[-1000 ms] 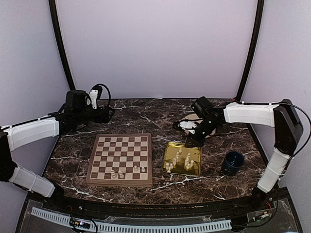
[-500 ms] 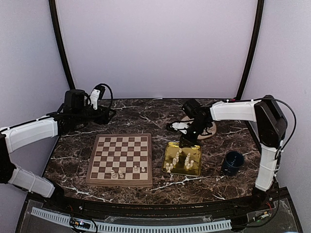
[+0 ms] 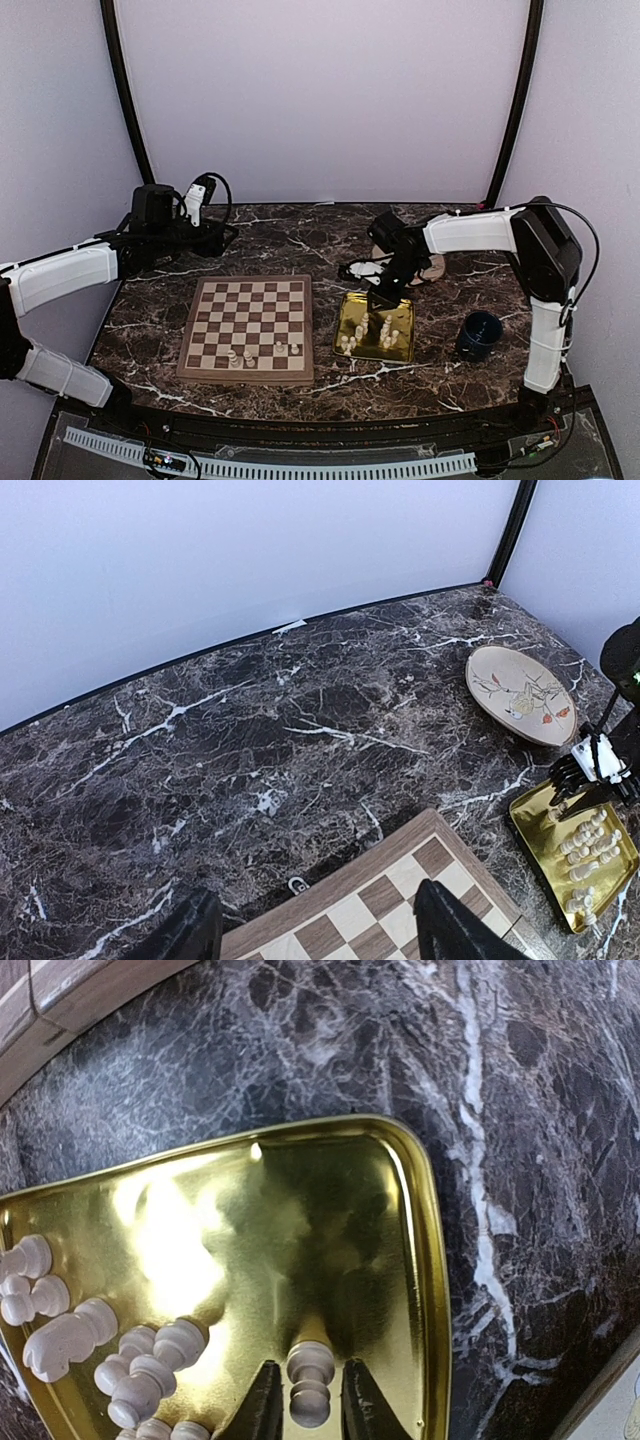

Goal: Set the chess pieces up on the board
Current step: Pick up the pawn from the storage box, then place the pawn on the chessboard.

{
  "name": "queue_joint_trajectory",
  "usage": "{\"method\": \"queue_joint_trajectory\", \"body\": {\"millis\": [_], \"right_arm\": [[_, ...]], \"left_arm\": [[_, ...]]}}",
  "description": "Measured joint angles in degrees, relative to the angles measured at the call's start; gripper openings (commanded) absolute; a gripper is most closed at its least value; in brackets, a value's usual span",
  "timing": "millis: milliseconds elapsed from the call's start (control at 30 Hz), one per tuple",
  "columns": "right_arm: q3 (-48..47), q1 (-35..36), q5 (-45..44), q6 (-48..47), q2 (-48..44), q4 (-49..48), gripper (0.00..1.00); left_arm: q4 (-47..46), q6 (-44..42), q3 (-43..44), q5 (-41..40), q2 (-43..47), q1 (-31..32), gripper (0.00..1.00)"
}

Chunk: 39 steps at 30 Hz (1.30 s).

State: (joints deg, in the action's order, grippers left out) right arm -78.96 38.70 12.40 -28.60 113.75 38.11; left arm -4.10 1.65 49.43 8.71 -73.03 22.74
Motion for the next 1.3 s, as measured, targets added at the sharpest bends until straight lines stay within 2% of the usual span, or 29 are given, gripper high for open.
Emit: {"method": "queue_joint_trajectory", "body": {"millis": [133,367,667,867,1067,1300], "right_arm": [[-0.24,0.00,-0.02,0.24,0.07,0.79,0.10],[-1.51,0.00,1.33,0.37,0.04,2.34,0.07],[-6.99,-1.57,8.50,0.22,0.04,5.79,0.07],[-12.31,-0.92,7.78,0.15,0.28,8.50,0.08],[-22.23,6.14,3.48,-0.39,3.06,9.88,0.08],[-33.99,16.41,-1.03,-1.81,12.52,12.61,0.09]], "left_arm": [[0.02,0.02,0.00,0.00,0.00,0.00,0.68],[0.37,0.04,0.00,0.33,0.00,0.00,0.68],[0.96,0.09,0.02,1.75,0.00,0.00,0.68],[0.98,0.09,0.02,2.25,0.00,0.00,0.67],[1.73,0.72,0.17,-0.15,0.24,0.00,0.65],[3.04,1.36,0.31,-5.18,3.74,-0.02,0.65]]}}
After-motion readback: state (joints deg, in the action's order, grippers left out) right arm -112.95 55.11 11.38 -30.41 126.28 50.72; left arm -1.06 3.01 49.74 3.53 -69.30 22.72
